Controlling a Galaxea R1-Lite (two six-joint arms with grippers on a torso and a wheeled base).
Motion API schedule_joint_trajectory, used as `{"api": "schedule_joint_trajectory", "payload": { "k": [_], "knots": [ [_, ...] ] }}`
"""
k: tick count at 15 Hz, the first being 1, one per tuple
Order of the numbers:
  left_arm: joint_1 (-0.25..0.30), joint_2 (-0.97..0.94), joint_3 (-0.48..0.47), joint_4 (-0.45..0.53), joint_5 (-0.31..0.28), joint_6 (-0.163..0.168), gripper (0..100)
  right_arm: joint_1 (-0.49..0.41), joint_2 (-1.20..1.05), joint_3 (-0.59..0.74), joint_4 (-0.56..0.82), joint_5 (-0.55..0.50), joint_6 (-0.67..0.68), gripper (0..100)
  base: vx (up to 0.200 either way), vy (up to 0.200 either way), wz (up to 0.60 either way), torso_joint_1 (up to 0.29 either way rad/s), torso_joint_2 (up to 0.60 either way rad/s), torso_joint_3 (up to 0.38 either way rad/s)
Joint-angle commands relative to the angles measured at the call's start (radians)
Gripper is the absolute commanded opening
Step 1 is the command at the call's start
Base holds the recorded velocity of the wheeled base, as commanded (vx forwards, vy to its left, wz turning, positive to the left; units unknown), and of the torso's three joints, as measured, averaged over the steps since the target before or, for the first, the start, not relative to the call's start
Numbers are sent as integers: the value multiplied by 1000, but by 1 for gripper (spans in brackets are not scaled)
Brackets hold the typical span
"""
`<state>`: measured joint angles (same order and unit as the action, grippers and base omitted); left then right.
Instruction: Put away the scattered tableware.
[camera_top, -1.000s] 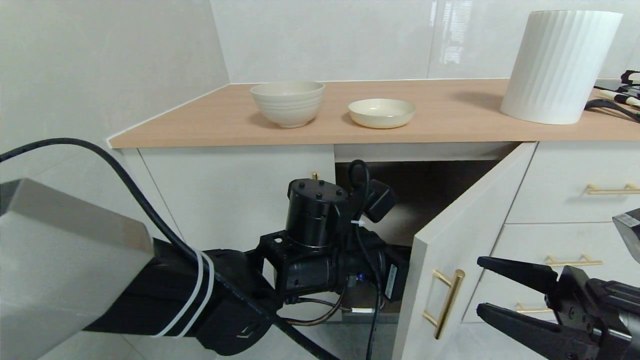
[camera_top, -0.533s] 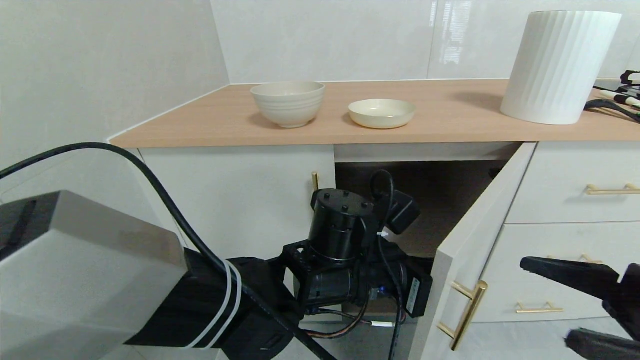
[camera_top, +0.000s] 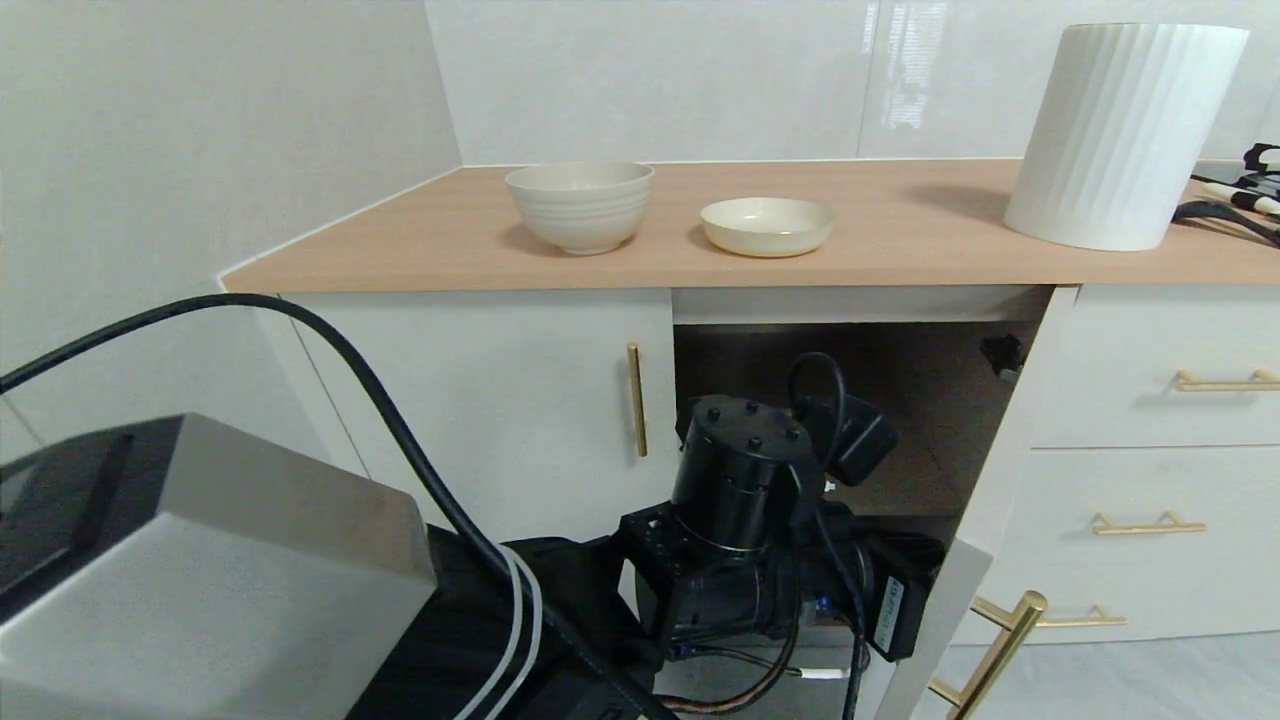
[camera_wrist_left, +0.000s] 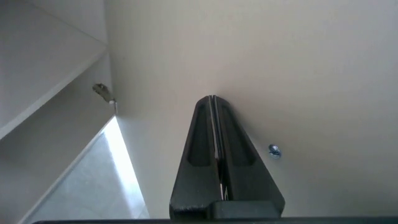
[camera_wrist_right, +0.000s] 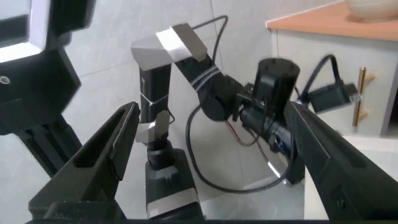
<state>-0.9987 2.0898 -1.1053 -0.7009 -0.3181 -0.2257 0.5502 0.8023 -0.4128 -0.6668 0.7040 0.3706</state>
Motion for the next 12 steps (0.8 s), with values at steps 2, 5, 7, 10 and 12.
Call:
{"api": "schedule_joint_trajectory", "payload": {
  "k": [2, 5, 7, 10, 12],
  "knots": [
    [-24, 15, 22, 6, 34, 0, 0, 0, -6, 2, 0, 0, 1, 100, 0, 0, 0, 0, 0, 0],
    [11, -25, 127, -81, 54, 3, 0, 0, 1, 3, 1, -1, 1, 100, 0, 0, 0, 0, 0, 0],
    [23, -82, 179, -91, 54, 5, 0, -1, 3, 3, 1, -1, 1, 100, 0, 0, 0, 0, 0, 0],
    [49, -111, 211, -91, 54, 23, 0, 0, 6, 5, 1, -1, 1, 100, 0, 0, 0, 0, 0, 0],
    [51, -119, 223, -91, 54, 26, 0, -1, 6, 5, 1, -1, 1, 100, 0, 0, 0, 0, 0, 0]
  ]
}}
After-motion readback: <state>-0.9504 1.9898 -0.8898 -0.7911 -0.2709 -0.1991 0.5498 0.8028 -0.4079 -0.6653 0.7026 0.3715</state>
